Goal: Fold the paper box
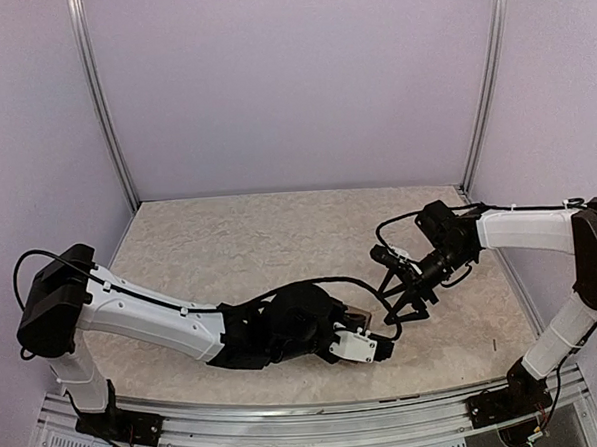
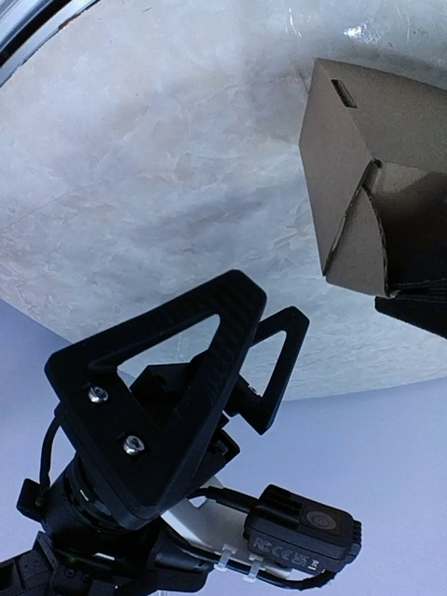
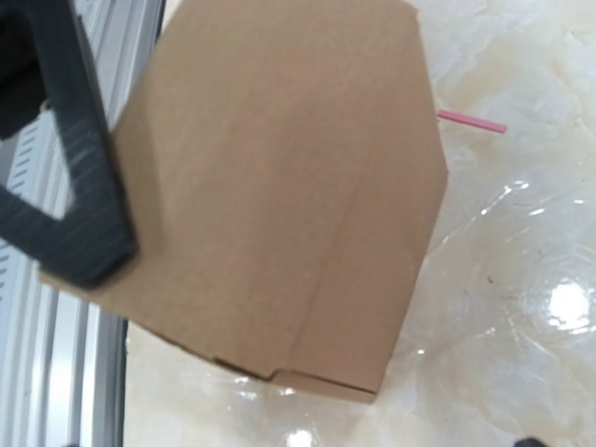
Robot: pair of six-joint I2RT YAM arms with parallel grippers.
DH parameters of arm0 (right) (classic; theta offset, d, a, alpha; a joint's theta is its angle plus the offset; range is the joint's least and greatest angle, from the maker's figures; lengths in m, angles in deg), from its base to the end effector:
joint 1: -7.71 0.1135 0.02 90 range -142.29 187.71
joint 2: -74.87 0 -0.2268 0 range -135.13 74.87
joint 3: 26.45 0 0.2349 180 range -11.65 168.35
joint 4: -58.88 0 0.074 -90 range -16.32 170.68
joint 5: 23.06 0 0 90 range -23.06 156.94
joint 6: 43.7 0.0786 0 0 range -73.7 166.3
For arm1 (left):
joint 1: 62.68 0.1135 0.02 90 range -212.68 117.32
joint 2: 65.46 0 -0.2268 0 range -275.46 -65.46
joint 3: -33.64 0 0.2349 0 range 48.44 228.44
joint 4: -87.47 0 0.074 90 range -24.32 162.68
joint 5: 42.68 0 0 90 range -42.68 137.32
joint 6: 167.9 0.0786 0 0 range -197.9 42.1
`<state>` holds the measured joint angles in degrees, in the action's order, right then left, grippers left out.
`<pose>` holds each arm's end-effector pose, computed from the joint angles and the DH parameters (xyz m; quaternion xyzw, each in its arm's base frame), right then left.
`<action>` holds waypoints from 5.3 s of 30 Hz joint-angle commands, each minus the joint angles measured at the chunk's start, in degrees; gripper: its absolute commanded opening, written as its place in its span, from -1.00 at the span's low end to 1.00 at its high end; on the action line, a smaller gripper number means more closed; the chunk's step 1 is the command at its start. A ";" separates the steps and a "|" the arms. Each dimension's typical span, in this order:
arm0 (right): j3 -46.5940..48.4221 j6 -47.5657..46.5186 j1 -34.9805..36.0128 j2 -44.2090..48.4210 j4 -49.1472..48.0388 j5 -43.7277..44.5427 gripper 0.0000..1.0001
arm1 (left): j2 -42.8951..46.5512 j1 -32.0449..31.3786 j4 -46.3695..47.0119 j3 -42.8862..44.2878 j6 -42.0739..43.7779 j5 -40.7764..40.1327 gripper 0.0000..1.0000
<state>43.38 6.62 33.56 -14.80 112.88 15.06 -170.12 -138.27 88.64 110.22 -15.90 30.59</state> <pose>0.2194 0.1750 0.1429 -0.5335 0.7154 0.4147 0.1776 0.1259 -0.3990 0.1548 0.7585 0.3759 0.0619 0.5286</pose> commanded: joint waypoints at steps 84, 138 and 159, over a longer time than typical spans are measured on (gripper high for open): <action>11.14 -1.25 13.24 -8.65 5.51 -6.43 -0.66 | 9.16 11.94 -15.79 -1.98 -82.86 8.05 -1.00; 1.55 -3.63 13.35 -6.42 -5.35 7.82 -0.66 | -1.23 0.96 1.69 -14.05 -59.00 -18.48 -1.00; 10.19 18.48 -5.43 16.32 -18.87 23.82 0.99 | 21.23 16.37 -12.45 -0.37 -55.33 -16.95 0.95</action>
<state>56.60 12.35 32.58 -2.45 106.63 27.47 -152.52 -126.32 86.00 107.84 -64.64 10.83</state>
